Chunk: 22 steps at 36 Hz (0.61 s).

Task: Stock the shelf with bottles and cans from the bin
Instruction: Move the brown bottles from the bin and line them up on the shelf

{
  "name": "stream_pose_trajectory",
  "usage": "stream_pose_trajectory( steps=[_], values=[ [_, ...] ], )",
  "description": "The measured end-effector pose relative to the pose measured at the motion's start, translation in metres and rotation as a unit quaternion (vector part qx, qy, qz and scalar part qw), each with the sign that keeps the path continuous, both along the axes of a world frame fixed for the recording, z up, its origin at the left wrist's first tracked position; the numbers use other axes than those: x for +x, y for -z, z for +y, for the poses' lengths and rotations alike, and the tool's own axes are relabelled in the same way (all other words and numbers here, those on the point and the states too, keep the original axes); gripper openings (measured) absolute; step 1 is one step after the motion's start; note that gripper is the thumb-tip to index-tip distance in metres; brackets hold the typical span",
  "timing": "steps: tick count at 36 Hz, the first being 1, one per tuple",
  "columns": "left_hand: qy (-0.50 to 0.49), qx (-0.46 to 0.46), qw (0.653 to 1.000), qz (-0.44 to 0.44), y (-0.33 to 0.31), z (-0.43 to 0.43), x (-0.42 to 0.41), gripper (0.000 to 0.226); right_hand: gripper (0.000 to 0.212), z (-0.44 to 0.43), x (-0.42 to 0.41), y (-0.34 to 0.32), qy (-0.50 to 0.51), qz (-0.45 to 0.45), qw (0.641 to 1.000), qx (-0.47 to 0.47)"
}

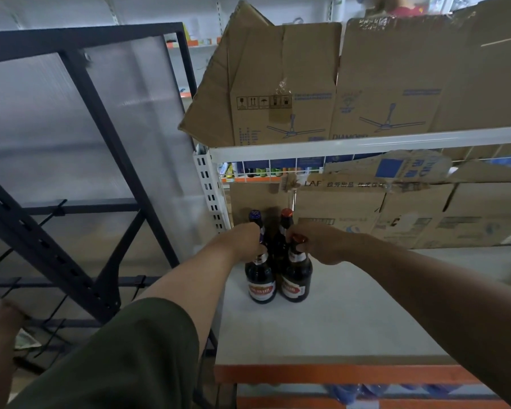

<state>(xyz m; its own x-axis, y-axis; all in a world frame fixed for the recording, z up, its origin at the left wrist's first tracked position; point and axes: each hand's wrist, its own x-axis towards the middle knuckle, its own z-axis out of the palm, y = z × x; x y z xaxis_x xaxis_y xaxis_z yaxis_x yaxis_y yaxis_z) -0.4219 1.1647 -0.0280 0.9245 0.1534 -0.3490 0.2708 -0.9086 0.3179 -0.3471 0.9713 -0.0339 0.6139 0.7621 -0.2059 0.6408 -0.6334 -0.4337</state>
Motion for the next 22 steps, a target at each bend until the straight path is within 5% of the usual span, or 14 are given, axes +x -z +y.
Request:
stream_pose_trajectory(
  steps=[13,17,22],
  values=[
    [0.021,0.035,0.999,-0.006,0.000,0.000,-0.006,0.021,0.040,0.009,-0.006,-0.001,0.044,0.028,0.998,0.016],
    [0.024,0.039,0.999,-0.008,-0.002,-0.001,-0.007,0.022,0.018,0.013,-0.004,0.008,0.063,0.005,0.998,0.018],
    [0.019,0.038,0.999,-0.003,-0.003,-0.003,-0.007,0.028,0.019,0.015,-0.005,0.009,0.071,-0.002,0.997,0.012]
  ],
)
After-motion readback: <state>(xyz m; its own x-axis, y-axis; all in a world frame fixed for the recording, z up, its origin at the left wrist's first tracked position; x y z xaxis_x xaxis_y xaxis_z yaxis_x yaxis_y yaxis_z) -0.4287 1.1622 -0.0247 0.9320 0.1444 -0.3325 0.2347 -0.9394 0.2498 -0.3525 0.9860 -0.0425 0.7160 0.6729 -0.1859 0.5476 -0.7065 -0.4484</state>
